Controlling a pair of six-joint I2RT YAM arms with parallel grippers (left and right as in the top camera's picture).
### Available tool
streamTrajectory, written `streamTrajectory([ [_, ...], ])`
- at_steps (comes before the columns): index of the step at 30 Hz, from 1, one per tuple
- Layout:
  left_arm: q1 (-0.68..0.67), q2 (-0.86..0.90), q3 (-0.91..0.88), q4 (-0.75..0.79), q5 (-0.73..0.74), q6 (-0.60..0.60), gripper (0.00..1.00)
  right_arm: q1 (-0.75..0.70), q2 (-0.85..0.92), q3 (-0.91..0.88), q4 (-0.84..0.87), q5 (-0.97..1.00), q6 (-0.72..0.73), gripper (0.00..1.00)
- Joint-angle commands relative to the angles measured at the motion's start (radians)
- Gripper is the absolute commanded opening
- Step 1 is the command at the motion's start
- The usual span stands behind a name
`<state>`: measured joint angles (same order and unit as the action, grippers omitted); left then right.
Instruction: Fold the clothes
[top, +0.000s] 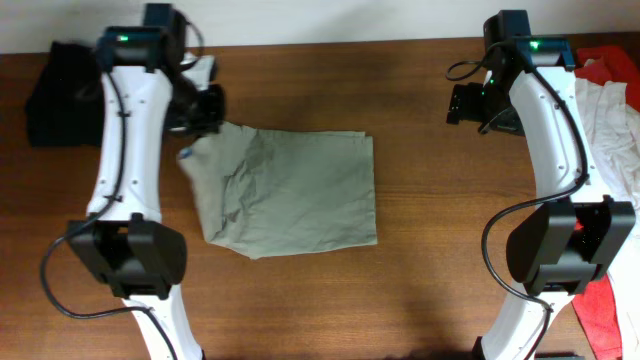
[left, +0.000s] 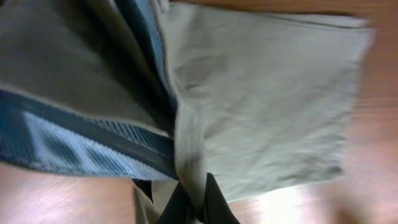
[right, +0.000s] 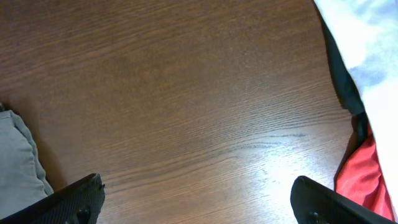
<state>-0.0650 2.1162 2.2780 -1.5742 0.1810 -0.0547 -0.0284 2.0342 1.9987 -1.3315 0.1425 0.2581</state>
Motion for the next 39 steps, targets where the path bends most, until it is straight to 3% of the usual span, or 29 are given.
streamTrajectory([
  [1,-0.106,-0.062,0.018,0.058,0.166,-0.013,0.01,0.002,-0.012,-0.001,0.0,0.02,0.0,0.99],
  [8,-0.256,-0.062,0.018,0.069,0.195,-0.021,0.01,0.002,-0.012,-0.001,0.0,0.02,0.001,0.99],
  [15,-0.023,-0.116,0.018,0.027,-0.033,-0.117,0.01,0.002,-0.012,-0.001,0.0,0.02,0.001,0.99],
  [18,0.067,-0.159,0.018,0.0,-0.053,-0.116,0.01,0.002,-0.012,-0.001,0.0,0.02,0.0,0.99],
  [24,0.101,-0.187,0.018,-0.074,-0.265,-0.159,0.01,0.002,-0.012,-0.001,0.0,0.02,0.0,0.99],
  [27,0.101,-0.187,0.021,-0.084,-0.294,-0.169,0.01,0.002,-0.012,-0.001,0.0,0.02,0.001,0.99],
  [30,0.082,-0.187,0.056,-0.087,-0.261,-0.184,0.01,0.002,-0.012,-0.001,0.0,0.02,0.001,0.99],
  [35,-0.071,-0.185,0.066,-0.025,-0.232,-0.185,0.01,0.002,-0.012,-0.001,0.0,0.02,0.001,0.99],
  [39,-0.112,-0.185,0.066,0.075,0.021,-0.208,0.01,0.002,-0.012,-0.001,0.0,0.02,0.001,0.99],
])
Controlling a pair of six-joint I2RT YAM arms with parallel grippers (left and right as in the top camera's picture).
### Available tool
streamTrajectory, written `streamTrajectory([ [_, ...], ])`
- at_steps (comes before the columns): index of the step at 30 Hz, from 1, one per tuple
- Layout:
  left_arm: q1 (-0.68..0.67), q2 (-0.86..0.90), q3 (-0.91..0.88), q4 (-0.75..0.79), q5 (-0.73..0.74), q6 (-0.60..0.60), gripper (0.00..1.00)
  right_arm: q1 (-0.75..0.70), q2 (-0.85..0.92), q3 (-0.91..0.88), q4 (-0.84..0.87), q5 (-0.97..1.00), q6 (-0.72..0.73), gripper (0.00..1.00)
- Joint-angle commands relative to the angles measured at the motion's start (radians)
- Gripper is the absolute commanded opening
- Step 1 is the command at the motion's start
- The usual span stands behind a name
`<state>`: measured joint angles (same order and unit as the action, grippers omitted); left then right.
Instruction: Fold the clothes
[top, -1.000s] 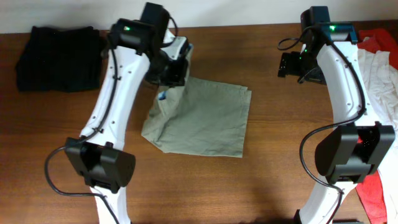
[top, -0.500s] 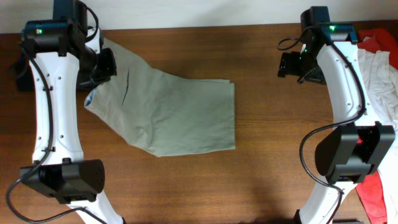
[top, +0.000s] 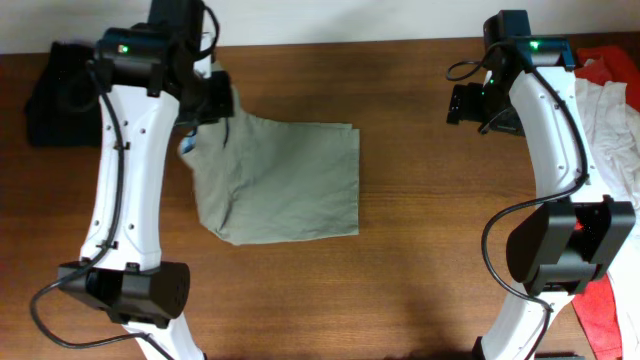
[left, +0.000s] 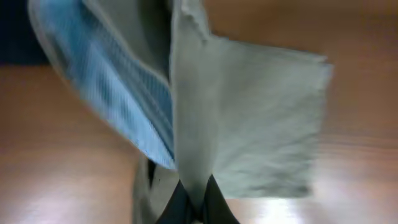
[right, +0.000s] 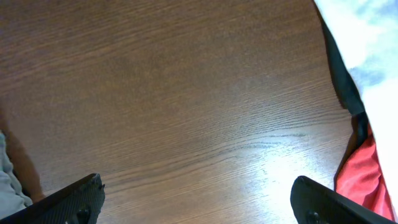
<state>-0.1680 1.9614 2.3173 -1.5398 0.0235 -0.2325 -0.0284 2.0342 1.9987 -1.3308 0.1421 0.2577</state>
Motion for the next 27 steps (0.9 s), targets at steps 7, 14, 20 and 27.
streamTrajectory([
  [7,-0.089,-0.03,-0.093,0.127,0.198,-0.121,0.01,0.002,-0.012,-0.001,0.0,0.02,0.001,0.99],
  [14,-0.25,-0.03,-0.268,0.321,0.198,-0.285,0.01,0.002,-0.012,-0.001,0.0,0.02,0.001,0.99],
  [20,-0.346,-0.03,-0.529,0.625,0.198,-0.29,0.01,0.002,-0.012,-0.001,-0.001,0.02,0.001,0.99],
  [27,-0.414,-0.029,-0.75,0.814,0.203,-0.224,0.01,0.002,-0.012,-0.001,0.0,0.02,0.001,0.99],
])
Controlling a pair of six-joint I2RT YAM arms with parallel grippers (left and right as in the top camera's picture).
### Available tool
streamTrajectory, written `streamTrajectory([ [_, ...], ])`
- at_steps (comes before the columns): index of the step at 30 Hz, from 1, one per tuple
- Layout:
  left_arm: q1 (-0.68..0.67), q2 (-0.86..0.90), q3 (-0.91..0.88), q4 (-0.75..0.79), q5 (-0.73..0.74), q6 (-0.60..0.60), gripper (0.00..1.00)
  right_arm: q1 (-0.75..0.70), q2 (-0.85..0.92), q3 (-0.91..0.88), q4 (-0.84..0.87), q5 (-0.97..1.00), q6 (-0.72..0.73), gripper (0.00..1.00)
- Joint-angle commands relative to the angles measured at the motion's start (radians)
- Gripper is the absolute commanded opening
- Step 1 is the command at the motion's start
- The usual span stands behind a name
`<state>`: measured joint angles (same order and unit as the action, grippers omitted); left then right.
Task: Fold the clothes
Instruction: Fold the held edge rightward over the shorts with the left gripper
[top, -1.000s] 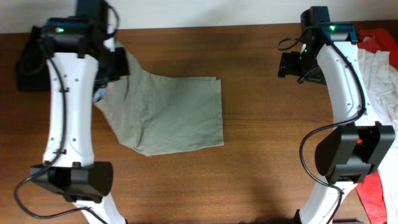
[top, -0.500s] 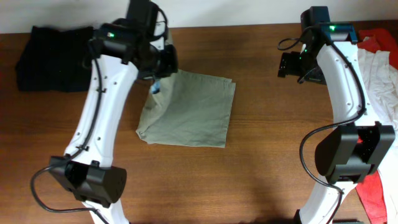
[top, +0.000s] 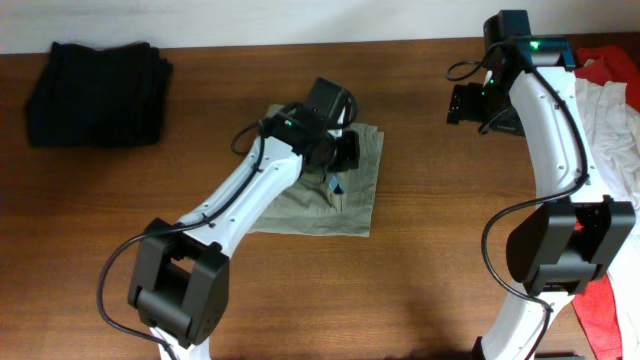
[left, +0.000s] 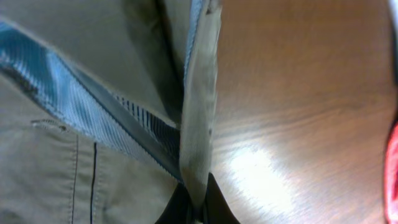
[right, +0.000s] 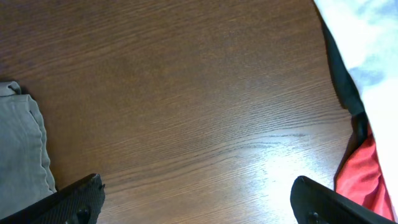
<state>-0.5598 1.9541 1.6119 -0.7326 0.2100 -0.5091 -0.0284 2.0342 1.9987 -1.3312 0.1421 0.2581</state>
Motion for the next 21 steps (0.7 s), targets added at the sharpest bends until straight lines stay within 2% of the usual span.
streamTrajectory([
  [1,-0.027,-0.022,-0.055,0.009,0.019,0.063,0.01,0.002,-0.012,-0.001,0.0,0.02,0.001,0.99],
  [7,-0.04,-0.005,-0.092,0.043,0.029,0.073,0.02,0.002,-0.012,-0.001,0.0,0.02,0.0,0.99],
  [9,-0.04,0.013,-0.092,0.056,0.05,0.073,0.06,0.002,-0.012,-0.001,0.0,0.02,0.001,0.99],
  [11,-0.04,0.03,-0.092,0.064,0.069,0.073,0.35,0.002,-0.012,-0.001,0.0,0.02,0.001,0.99],
  [13,-0.04,0.035,-0.092,0.082,0.089,0.074,0.36,0.002,-0.012,-0.001,0.0,0.02,0.0,0.99],
  [14,-0.04,0.035,-0.092,0.099,0.111,0.077,0.48,0.002,-0.012,-0.001,0.0,0.02,0.0,0.99],
  [18,-0.017,0.029,-0.07,0.098,0.119,0.145,0.48,0.002,-0.012,-0.001,0.0,0.02,0.0,0.99],
  [21,0.121,0.014,-0.017,0.034,0.115,0.145,0.48,0.002,-0.012,-0.001,0.0,0.02,0.001,0.99],
])
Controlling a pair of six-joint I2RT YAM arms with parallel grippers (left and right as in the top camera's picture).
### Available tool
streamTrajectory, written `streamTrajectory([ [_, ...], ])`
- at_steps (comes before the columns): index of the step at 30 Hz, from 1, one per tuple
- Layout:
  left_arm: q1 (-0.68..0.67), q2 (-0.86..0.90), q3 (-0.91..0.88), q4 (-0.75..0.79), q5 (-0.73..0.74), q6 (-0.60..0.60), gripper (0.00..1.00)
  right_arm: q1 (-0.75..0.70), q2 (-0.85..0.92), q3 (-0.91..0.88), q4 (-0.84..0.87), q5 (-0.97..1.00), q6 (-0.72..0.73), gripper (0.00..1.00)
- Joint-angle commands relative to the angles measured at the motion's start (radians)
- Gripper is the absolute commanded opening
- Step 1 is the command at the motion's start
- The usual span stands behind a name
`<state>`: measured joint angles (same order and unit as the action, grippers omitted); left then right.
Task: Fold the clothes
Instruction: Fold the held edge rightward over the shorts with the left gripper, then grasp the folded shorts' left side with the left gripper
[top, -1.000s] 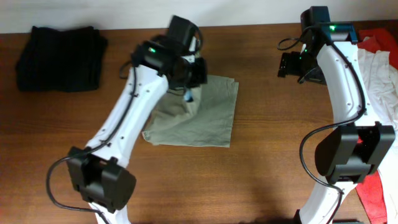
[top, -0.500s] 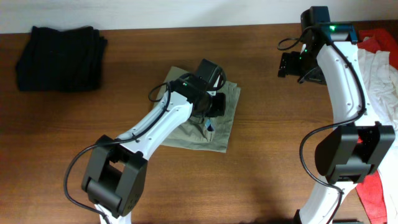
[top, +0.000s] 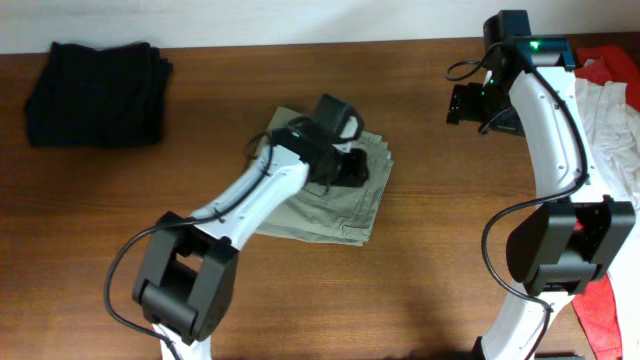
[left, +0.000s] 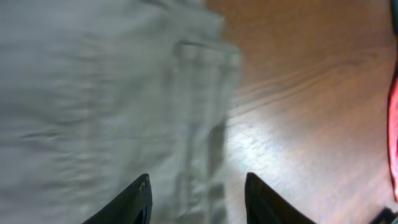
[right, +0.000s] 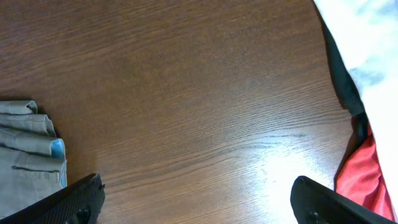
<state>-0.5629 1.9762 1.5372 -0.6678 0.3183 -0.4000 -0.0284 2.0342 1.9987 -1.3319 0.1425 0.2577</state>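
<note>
An olive-grey garment (top: 322, 200) lies folded in the middle of the table, its stacked edges on the right side. My left gripper (top: 358, 168) hovers over that right edge, open, with nothing between its fingers. In the left wrist view the garment (left: 93, 93) fills the left part, and the left gripper (left: 198, 200) straddles the cloth's edge. My right gripper (top: 468, 106) is open above bare wood at the back right. The right wrist view shows the right gripper (right: 199, 202) wide open and the garment's layered corner (right: 28, 149) at the far left.
A folded black pile (top: 95, 78) sits at the back left corner. White clothes (top: 612, 110) and red cloth (top: 600, 312) lie along the right edge, beside the right arm. The wooden table (top: 430, 270) is bare in front.
My left gripper was shut on the garment's edge above its right side. Now it is open, and the edge lies flat on the folded cloth. The right arm is unchanged.
The garment first lay spread out left of centre, with my left gripper shut on its upper left corner. Then the corner was held raised. Later the gripper held that edge over the right side, the cloth doubled over. Now the edge is let go. The right gripper stayed open throughout.
</note>
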Motion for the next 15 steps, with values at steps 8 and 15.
streamTrajectory([
  [8,0.458,0.093,0.057,-0.109,0.027,0.271,0.95,0.002,-0.012,-0.001,0.001,0.02,0.001,0.99],
  [15,0.546,0.246,0.057,-0.106,0.282,0.45,0.99,0.002,-0.012,-0.001,0.001,0.02,0.001,0.99],
])
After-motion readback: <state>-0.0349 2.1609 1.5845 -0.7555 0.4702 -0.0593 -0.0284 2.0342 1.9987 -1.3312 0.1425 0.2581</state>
